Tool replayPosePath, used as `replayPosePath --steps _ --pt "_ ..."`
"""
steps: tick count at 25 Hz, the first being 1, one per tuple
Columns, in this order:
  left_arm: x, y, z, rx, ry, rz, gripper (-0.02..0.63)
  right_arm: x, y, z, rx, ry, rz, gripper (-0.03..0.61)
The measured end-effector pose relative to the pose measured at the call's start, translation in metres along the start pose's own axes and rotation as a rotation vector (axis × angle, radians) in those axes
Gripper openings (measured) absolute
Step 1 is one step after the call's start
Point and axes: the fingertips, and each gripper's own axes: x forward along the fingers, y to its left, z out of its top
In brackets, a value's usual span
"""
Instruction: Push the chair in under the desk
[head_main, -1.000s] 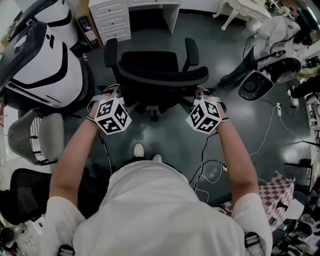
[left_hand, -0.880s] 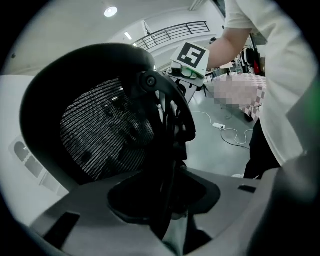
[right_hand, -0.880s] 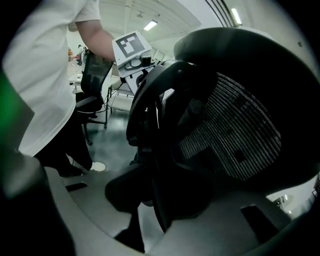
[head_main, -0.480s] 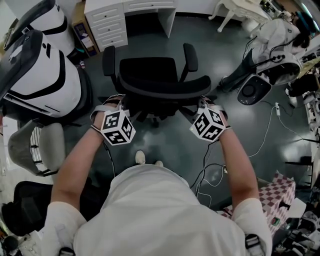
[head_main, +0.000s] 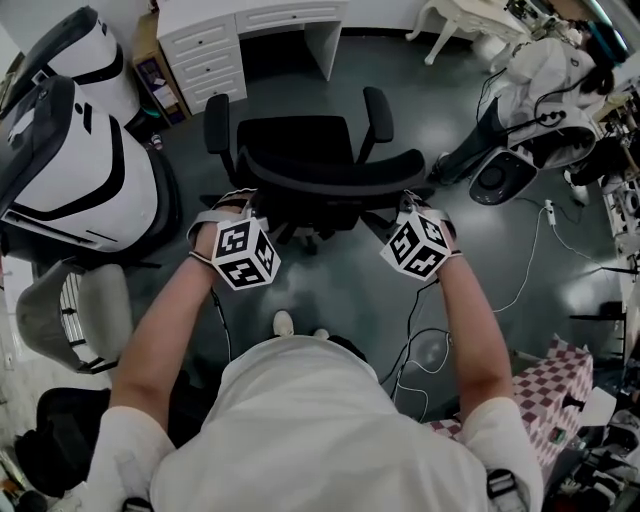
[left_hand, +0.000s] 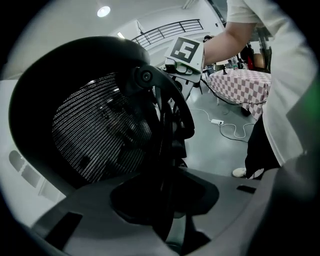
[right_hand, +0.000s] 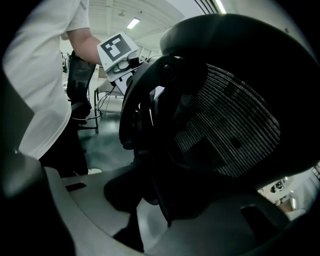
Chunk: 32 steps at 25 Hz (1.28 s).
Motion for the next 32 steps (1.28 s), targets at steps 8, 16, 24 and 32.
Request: replayPosePath --steps 8,16,24,32 --pt "0.014 0.023 0.001 0.01 -0.007 -0.008 0.123 0.011 -0.024 -0.003 0.01 0.023 -0.04 0.124" --pt "0.031 0.045 0.003 0.024 -0.012 0.001 0.124 0.021 -0.05 -0.009 0.038 0.02 -0.045 0.13" --pt "0.049 0.069 0.002 0.022 -0.007 0.006 0.124 0.034 -0.076 -0.015 0.027 -0.028 -0.053 0.129" --pt "0.072 0.092 0.02 0.012 -0.001 0.029 0.124 0.037 -0.112 -0.033 0.02 -0.057 -0.009 0.129"
